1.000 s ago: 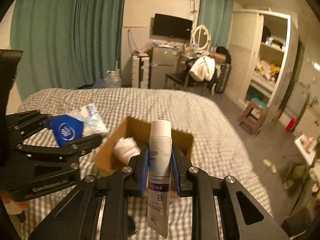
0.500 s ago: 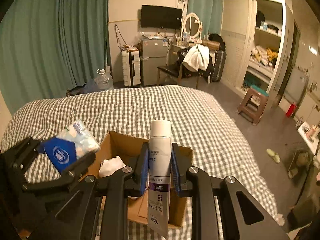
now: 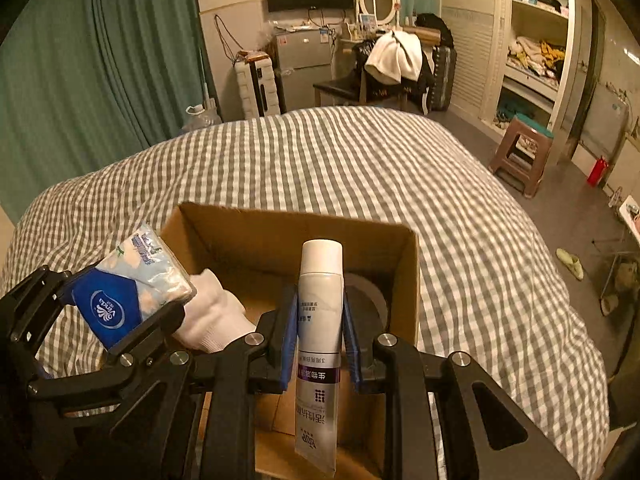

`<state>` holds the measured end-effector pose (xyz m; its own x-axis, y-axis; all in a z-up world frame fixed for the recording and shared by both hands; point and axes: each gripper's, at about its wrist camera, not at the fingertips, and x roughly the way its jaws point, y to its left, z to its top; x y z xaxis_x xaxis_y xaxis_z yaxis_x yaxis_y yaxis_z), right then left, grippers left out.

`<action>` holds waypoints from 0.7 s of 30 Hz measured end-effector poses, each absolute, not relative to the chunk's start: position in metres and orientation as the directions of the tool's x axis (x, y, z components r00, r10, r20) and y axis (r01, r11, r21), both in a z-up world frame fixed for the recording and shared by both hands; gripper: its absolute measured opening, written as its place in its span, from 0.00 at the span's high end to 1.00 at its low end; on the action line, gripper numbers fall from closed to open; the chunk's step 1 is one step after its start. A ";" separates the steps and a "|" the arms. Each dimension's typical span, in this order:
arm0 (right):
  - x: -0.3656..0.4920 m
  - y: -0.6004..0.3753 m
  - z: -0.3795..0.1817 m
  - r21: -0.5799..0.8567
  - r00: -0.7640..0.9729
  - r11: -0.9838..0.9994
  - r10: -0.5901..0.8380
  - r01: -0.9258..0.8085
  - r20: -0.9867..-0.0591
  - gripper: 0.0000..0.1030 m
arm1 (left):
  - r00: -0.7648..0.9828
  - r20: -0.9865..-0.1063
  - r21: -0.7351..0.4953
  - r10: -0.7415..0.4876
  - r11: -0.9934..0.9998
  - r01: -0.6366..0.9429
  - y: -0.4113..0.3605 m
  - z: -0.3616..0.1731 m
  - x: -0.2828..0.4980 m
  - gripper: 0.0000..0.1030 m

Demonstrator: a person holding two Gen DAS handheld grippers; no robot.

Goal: Organize objects
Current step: 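Carry tissue pack and spray can over the box and release both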

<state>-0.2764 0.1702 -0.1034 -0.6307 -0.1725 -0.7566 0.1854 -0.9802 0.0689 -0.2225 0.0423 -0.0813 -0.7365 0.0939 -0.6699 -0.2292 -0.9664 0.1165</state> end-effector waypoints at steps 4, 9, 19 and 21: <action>-0.276 0.175 -0.112 0.080 -0.621 -0.980 -0.176 0.180 -0.763 0.80 | -0.720 -0.688 0.109 0.089 -0.968 -0.224 0.047 -0.091 -0.222 0.40; -0.276 0.173 -0.116 0.085 -0.621 -0.979 -0.185 0.188 -0.762 0.80 | -0.688 -0.716 0.044 0.116 -0.977 -0.210 0.046 -0.098 -0.222 0.40; -0.269 0.169 -0.113 0.147 -0.627 -0.974 -0.224 0.173 -0.746 0.62 | -0.672 -0.717 -0.081 0.185 -0.980 -0.184 0.028 -0.095 -0.217 0.17; -0.266 0.171 -0.105 0.161 -0.644 -0.974 -0.228 0.162 -0.730 0.40 | -0.695 -0.696 -0.071 0.180 -0.981 -0.183 0.026 -0.086 -0.211 0.11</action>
<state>-0.2656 0.1711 -0.1055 -0.6440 -0.2282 -0.7302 0.1623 -0.9735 0.1610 -0.2115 0.0263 -0.0861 -0.6946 0.1804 -0.6964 -0.1830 -0.9805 -0.0715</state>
